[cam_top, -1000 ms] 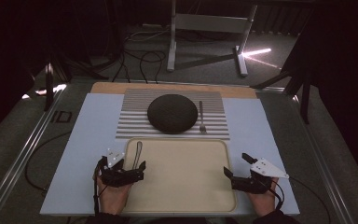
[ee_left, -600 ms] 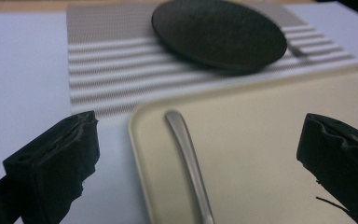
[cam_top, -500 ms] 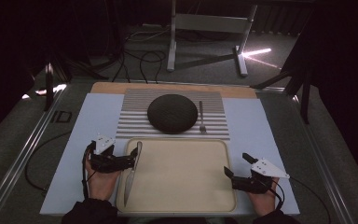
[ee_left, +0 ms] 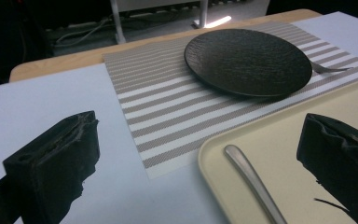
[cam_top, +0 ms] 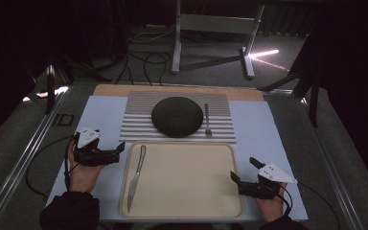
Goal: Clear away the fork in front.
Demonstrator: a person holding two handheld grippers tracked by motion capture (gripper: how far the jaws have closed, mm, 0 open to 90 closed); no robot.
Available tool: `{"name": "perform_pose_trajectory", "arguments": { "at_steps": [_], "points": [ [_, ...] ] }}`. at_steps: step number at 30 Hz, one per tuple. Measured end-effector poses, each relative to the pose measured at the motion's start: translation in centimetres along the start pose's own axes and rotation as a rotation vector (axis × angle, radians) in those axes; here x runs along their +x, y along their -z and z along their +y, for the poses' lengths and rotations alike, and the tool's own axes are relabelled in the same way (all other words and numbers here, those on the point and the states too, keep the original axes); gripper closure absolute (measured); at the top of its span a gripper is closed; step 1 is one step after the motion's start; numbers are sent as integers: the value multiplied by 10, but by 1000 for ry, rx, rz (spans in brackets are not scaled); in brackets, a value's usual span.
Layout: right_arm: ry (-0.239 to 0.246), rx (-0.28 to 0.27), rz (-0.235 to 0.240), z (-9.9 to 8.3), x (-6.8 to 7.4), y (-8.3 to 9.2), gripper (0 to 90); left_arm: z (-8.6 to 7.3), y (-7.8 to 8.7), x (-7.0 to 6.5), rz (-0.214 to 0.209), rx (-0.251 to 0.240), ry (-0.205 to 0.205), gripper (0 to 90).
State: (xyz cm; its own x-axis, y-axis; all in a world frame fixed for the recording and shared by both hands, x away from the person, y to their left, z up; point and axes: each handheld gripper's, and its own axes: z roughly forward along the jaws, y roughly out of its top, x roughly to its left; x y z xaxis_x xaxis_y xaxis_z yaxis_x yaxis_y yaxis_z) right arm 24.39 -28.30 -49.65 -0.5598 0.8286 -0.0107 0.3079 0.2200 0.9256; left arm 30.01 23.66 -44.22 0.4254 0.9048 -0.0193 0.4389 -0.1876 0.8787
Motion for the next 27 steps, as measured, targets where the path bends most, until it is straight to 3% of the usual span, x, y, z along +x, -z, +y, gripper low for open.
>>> {"name": "perform_pose_trajectory", "arguments": {
  "at_steps": [11,14,19,27],
  "points": [
    [-4,1,-2,0,0,0,94,-23,6,13,5,-18,19,1],
    [-4,1,-3,-1,0,0,94,-34,8,15,-2,-48,48,1],
    [-1,3,-1,0,0,0,94,-43,7,17,-2,-54,63,1],
    [-5,-6,1,2,-2,1,93,-52,9,10,16,-62,9,1]
  ]
}}
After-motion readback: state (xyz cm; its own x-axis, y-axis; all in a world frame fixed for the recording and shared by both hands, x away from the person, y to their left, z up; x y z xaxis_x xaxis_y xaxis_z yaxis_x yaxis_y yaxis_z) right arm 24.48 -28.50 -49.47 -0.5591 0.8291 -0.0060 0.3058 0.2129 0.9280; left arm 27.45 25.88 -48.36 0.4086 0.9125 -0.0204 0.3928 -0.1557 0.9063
